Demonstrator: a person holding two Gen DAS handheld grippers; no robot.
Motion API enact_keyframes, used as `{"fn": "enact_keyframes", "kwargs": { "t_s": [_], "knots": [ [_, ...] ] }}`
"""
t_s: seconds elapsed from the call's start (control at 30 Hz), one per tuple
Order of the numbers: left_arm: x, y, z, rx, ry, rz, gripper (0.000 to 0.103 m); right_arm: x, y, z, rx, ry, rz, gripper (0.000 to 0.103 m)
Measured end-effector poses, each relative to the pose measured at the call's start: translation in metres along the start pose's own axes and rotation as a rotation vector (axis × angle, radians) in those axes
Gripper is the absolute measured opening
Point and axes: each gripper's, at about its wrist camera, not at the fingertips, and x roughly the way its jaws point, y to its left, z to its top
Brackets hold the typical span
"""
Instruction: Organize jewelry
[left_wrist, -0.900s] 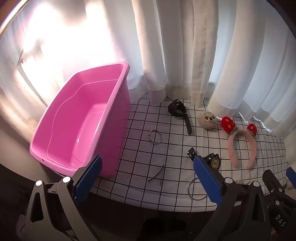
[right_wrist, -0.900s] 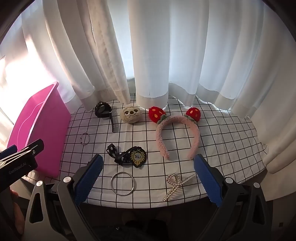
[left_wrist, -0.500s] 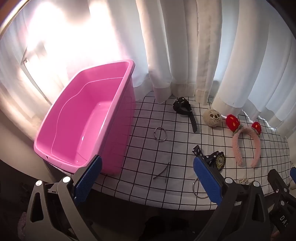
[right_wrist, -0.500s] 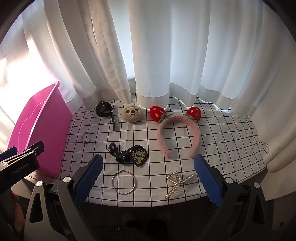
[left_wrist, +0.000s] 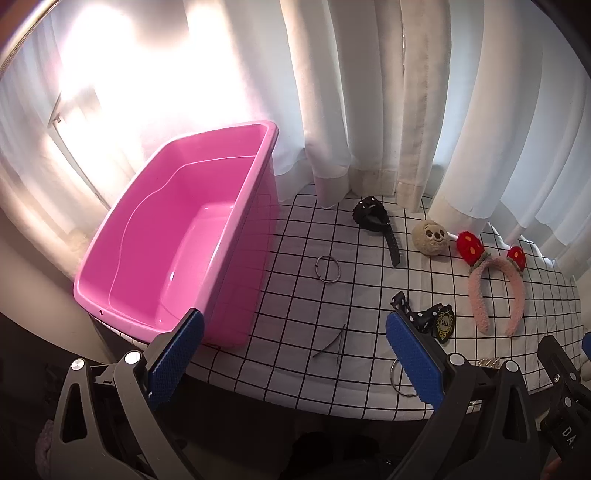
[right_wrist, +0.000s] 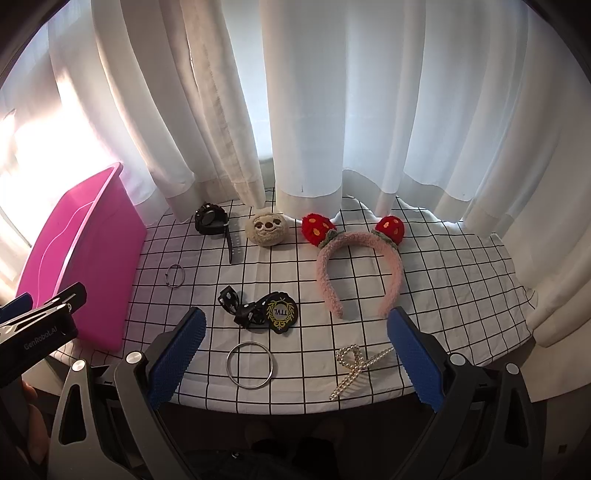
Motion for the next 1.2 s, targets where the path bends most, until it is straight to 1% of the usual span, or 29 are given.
{"fn": "enact_keyframes", "kwargs": {
  "t_s": [0.9, 1.2],
  "knots": [
    [-0.001, 0.000, -0.005, 0.001, -0.001, 0.005, 0.097, 0.000, -0.002, -0.002, -0.001, -0.001, 0.001, 0.094],
    [0.008, -0.015, -0.007, 0.027, 0.026, 0.008, 0.097, 0.007, -0.014, -0.008, 0.019, 0.025, 0.007, 0.094]
  ]
}}
